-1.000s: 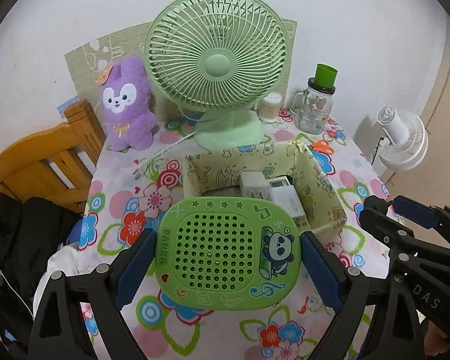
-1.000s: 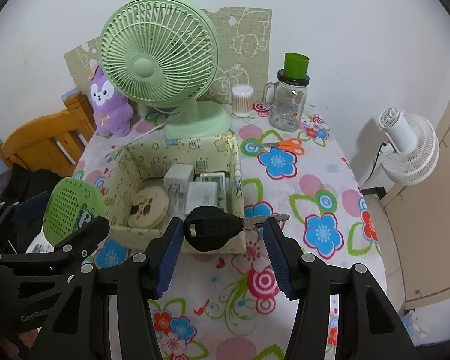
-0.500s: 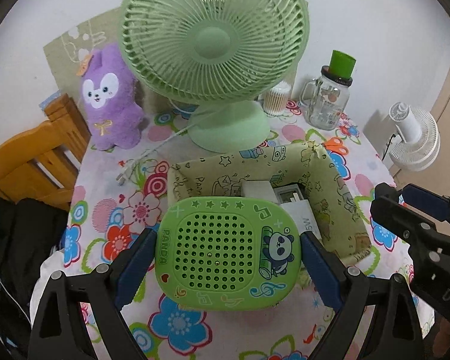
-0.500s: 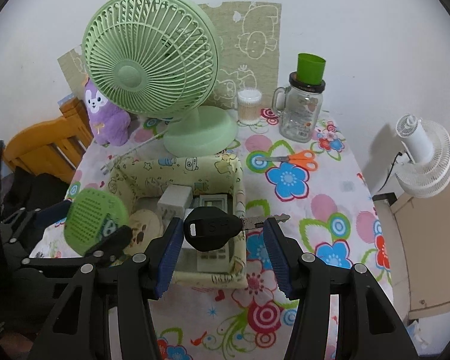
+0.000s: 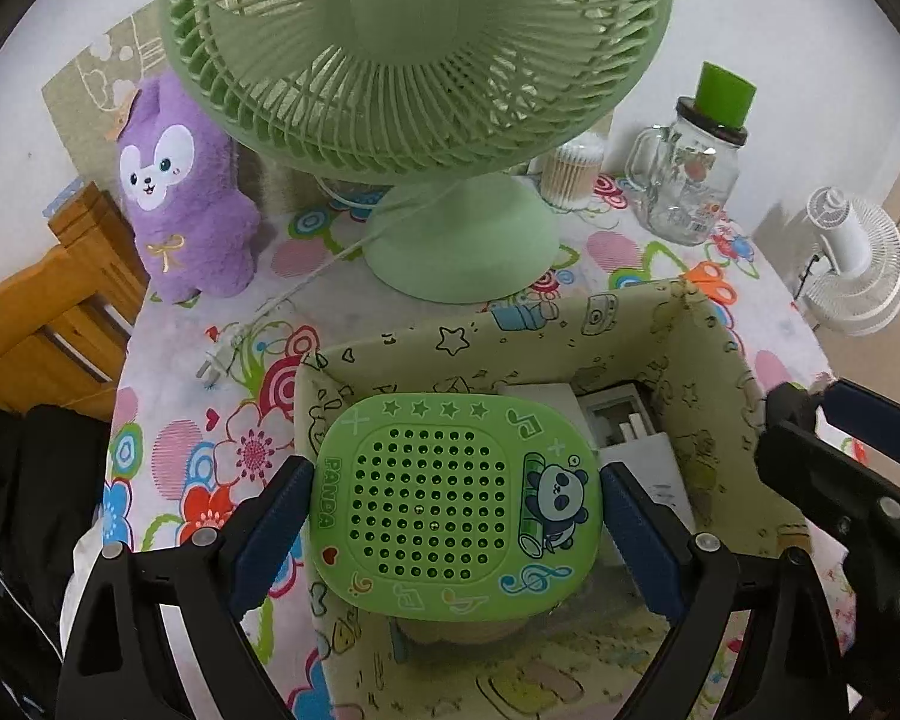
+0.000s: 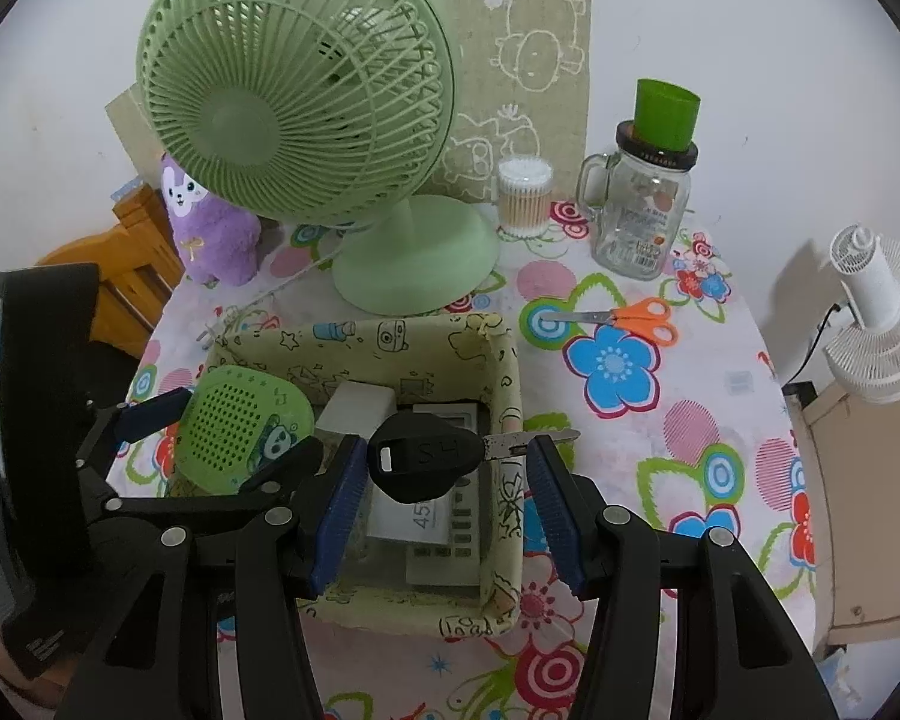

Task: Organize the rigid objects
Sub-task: 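Open the left tool to drop the speaker pad into the box, then open the right tool to drop the car key into the box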

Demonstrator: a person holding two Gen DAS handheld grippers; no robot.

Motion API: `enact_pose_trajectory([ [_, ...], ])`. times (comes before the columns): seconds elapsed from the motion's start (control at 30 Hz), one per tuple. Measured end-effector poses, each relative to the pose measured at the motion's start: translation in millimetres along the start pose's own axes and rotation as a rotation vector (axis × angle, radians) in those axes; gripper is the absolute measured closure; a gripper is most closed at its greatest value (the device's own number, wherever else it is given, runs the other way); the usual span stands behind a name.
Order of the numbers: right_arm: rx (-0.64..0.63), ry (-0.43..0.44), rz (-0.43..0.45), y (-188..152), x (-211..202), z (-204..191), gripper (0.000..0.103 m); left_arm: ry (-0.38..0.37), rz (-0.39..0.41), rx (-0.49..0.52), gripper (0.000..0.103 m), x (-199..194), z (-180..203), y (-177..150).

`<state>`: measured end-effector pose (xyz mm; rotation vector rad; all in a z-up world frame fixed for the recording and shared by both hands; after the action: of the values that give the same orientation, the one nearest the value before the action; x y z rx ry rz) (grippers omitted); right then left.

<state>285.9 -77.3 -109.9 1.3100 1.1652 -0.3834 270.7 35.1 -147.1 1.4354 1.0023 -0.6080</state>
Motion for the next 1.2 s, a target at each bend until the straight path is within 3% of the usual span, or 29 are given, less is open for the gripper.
enact_pose_trajectory([
  [0.63, 0.010, -0.008, -0.014, -3.2, 0.9, -0.3, 0.046, 0.036, 0.034, -0.005, 0.000, -13.8, -16.4, 3.2],
  [1.2, -0.034, 0.015, -0.044, -18.1, 4.7, -17.5, 0.046, 0.088, -0.013, -0.016, 0.000, -43.6, -42.8, -43.2],
])
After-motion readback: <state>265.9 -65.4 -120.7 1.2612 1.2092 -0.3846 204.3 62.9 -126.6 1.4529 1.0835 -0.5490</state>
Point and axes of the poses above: each gripper's, at about its wrist camera, not at the fingertips, and x roughly the way its jaws point, z to its right, y to its top, the point moved 4 cm from there along x, roughly the way its jaws point, and after that the axes turned 8 degrees about y, right-handed, at the moved point
